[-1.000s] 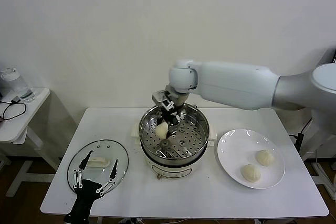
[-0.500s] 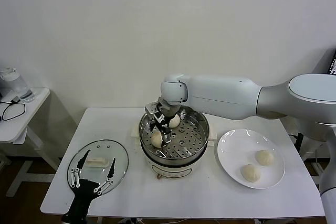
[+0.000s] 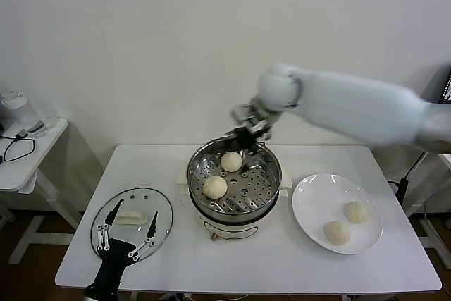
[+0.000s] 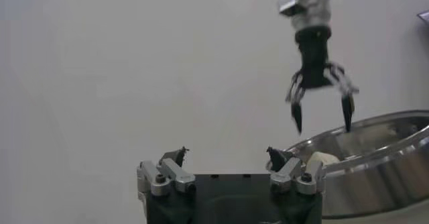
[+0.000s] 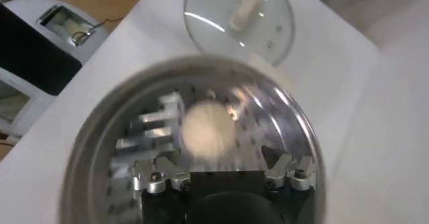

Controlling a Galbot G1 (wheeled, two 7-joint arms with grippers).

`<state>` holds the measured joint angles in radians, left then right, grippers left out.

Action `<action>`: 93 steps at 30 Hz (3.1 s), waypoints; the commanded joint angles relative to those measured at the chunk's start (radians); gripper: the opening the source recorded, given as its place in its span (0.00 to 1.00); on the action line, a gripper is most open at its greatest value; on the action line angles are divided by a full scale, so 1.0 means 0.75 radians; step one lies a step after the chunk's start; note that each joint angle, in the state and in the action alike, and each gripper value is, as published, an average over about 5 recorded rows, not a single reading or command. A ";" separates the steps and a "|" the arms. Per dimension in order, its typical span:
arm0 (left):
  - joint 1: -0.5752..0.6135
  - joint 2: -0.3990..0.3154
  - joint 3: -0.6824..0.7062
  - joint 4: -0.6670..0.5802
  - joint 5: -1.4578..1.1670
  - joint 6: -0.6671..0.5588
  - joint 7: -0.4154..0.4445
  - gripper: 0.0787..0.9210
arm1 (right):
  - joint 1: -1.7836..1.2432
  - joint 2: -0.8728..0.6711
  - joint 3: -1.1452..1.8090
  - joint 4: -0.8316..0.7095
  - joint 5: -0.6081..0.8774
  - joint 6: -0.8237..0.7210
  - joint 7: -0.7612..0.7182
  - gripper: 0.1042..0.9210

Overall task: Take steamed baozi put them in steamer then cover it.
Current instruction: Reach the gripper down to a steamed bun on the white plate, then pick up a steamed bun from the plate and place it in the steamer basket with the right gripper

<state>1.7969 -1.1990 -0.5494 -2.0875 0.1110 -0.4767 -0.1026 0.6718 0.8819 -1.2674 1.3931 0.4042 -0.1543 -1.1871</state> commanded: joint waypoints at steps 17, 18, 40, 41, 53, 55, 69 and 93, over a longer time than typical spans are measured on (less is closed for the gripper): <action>0.021 -0.012 0.001 0.005 0.020 -0.005 -0.001 0.88 | -0.767 -0.539 0.311 -0.073 -0.524 0.244 -0.145 0.88; 0.023 -0.011 0.000 0.005 0.020 -0.006 -0.001 0.88 | -0.790 -0.533 0.324 -0.080 -0.539 0.247 -0.134 0.88; 0.023 -0.017 -0.021 0.010 0.023 -0.006 -0.001 0.88 | -0.928 -0.410 0.426 -0.173 -0.574 0.215 -0.011 0.81; 0.023 -0.017 -0.022 0.009 0.022 -0.005 -0.001 0.88 | -0.925 -0.410 0.424 -0.169 -0.573 0.214 -0.010 0.79; 0.023 -0.019 -0.009 0.007 0.025 -0.006 0.001 0.88 | -0.548 -0.425 0.366 -0.086 -0.547 0.308 -0.123 0.66; 0.023 -0.018 -0.005 0.007 0.026 -0.007 0.001 0.88 | -0.410 -0.390 0.325 -0.087 -0.556 0.388 -0.153 0.66; 0.049 -0.015 -0.014 -0.003 0.032 -0.025 -0.001 0.88 | 0.147 0.093 0.050 0.006 -0.383 0.795 -0.081 0.68; 0.052 -0.016 -0.034 -0.024 0.029 -0.039 -0.005 0.88 | -0.176 0.272 0.017 0.200 -0.843 1.110 -0.020 0.67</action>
<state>1.8344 -1.2093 -0.5743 -2.1017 0.1323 -0.5033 -0.1054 0.5857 1.0398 -1.2370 1.5180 -0.1388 0.6040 -1.2122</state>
